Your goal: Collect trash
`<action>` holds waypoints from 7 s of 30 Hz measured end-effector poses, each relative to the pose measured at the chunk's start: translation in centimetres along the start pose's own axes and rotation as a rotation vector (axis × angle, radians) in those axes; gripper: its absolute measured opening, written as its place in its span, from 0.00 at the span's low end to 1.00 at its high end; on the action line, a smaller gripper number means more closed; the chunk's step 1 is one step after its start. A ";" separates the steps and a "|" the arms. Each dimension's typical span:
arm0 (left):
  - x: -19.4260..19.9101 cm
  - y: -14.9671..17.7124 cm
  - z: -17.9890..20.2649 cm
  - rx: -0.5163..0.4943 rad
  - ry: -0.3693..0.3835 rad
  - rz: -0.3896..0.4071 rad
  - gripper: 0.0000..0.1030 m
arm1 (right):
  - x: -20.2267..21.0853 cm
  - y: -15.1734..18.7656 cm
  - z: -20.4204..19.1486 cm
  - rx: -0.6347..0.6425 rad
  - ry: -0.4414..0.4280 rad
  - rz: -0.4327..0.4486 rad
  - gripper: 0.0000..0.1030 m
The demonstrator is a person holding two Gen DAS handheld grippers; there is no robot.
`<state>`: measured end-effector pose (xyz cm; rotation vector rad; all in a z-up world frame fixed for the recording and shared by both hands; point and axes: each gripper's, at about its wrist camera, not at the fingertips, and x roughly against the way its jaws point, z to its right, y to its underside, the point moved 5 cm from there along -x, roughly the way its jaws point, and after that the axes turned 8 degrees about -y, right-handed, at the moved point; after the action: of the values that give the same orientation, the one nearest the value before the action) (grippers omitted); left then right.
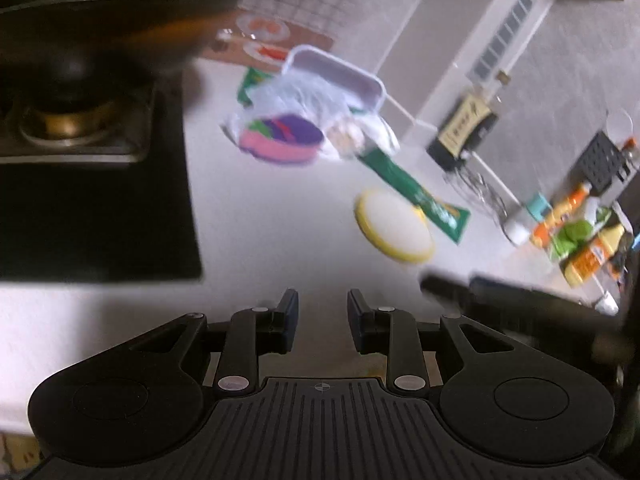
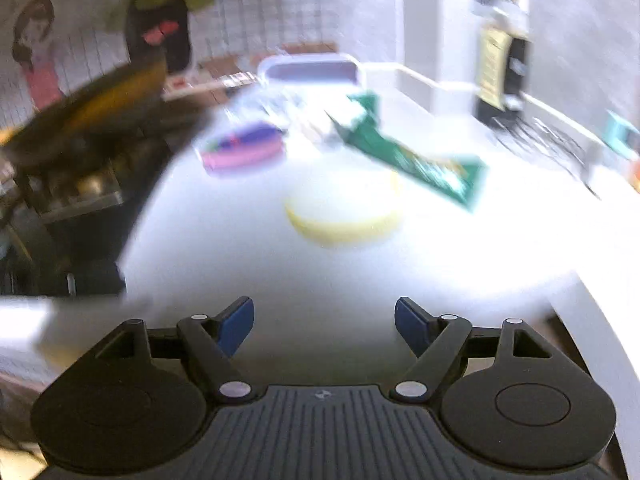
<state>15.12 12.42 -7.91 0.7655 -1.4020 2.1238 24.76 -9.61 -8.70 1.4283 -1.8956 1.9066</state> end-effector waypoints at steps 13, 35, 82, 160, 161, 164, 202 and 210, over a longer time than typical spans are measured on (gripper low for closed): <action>-4.7 -4.8 -4.9 0.051 0.059 0.076 0.29 | -18.0 -14.5 -3.0 0.033 0.074 -0.035 0.76; -5.6 -5.7 -4.8 0.018 0.101 0.063 0.29 | -16.6 -10.6 -4.7 0.093 -0.096 -0.192 0.38; -4.9 -5.3 -5.9 -0.037 -0.040 0.031 0.29 | -20.7 -13.0 -5.7 0.032 0.080 -0.072 0.75; -6.2 1.1 11.5 -0.497 0.042 0.062 0.43 | 7.5 3.7 8.1 -0.261 0.135 0.123 0.55; -6.3 0.8 11.1 -0.484 0.011 0.065 0.43 | 7.5 3.7 8.2 -0.259 0.138 0.123 0.56; -7.6 0.0 9.3 -0.377 -0.045 0.009 0.43 | 7.4 3.8 8.4 -0.266 0.140 0.116 0.56; -9.5 -0.2 8.3 -0.420 0.177 -0.114 0.36 | -1.3 2.1 4.5 -0.274 -0.083 -0.033 0.14; -7.8 2.4 14.0 -0.730 0.067 0.041 0.38 | 2.8 2.2 7.7 -0.323 0.032 0.049 0.14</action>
<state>21.85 -2.10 -10.29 0.3668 -1.9734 1.4563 25.77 -17.88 -10.14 1.2558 -2.1209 1.5387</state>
